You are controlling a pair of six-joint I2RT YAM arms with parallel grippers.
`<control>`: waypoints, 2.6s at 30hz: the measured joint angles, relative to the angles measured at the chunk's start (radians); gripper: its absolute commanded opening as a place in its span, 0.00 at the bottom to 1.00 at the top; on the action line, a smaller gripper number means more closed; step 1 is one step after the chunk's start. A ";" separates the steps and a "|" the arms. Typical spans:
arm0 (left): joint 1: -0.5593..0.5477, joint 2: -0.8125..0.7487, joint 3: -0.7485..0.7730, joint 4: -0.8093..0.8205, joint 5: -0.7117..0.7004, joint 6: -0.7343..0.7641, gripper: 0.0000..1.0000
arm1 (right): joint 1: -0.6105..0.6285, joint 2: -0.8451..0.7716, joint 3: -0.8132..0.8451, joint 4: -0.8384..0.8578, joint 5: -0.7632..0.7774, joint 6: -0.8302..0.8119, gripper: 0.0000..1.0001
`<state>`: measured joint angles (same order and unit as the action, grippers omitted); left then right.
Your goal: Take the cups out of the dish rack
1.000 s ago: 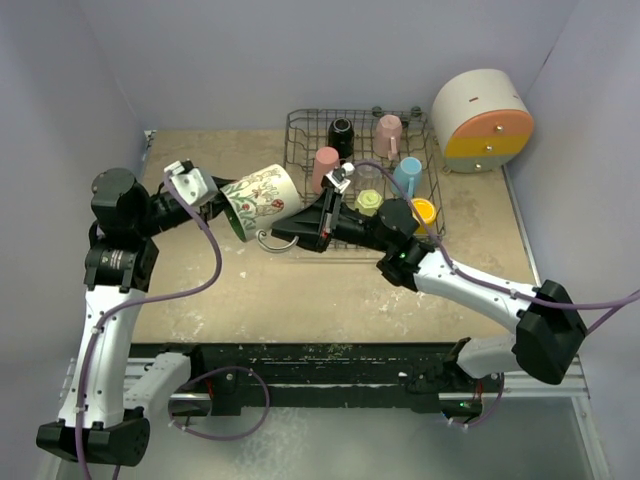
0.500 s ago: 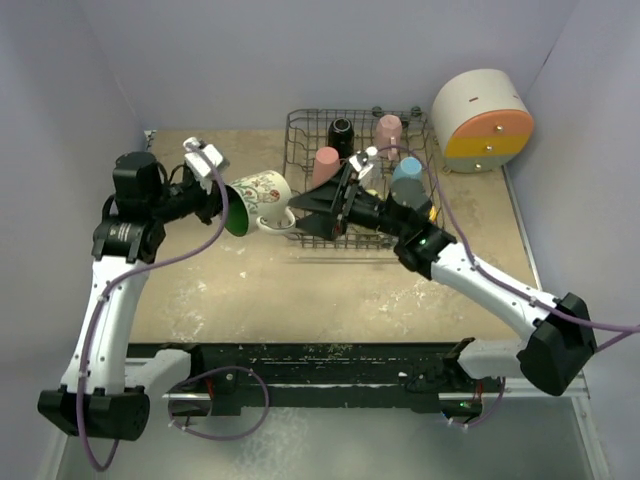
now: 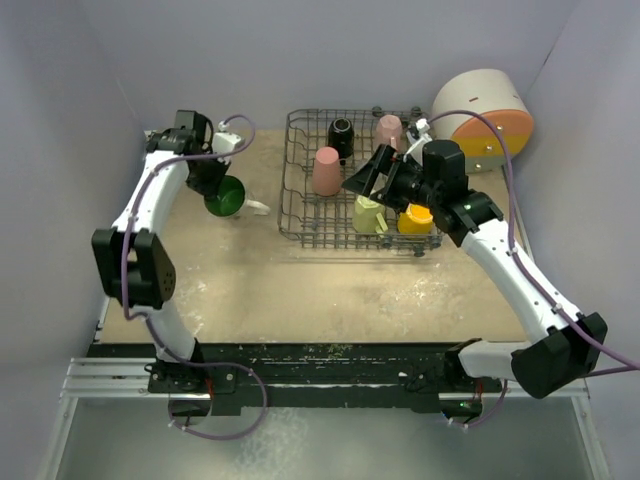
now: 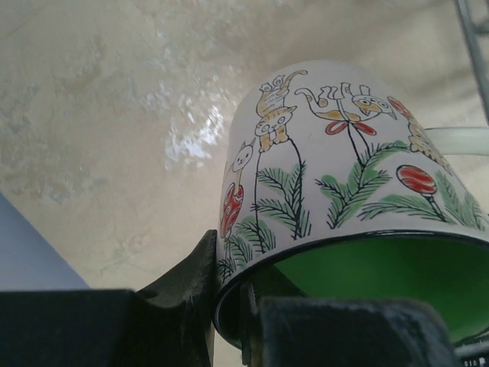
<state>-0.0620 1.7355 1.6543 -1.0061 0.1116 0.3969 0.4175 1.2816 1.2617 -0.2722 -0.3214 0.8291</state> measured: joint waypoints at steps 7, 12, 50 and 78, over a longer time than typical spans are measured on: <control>0.001 0.359 0.347 -0.065 -0.039 -0.039 0.00 | -0.005 0.000 0.019 -0.129 0.098 -0.139 0.99; 0.001 0.508 0.542 -0.068 -0.041 -0.047 0.00 | -0.005 -0.021 0.001 -0.152 0.122 -0.167 0.99; -0.001 0.684 0.743 0.184 -0.087 -0.130 0.57 | 0.007 0.147 -0.109 -0.114 0.393 -0.388 0.86; 0.003 -0.261 0.014 0.172 0.201 -0.186 0.99 | 0.044 0.449 -0.040 -0.037 0.460 -0.500 0.34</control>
<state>-0.0593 1.4742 1.6680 -0.8341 0.3130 0.2108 0.4618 1.7306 1.2213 -0.3088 0.1390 0.3286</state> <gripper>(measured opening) 0.992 0.391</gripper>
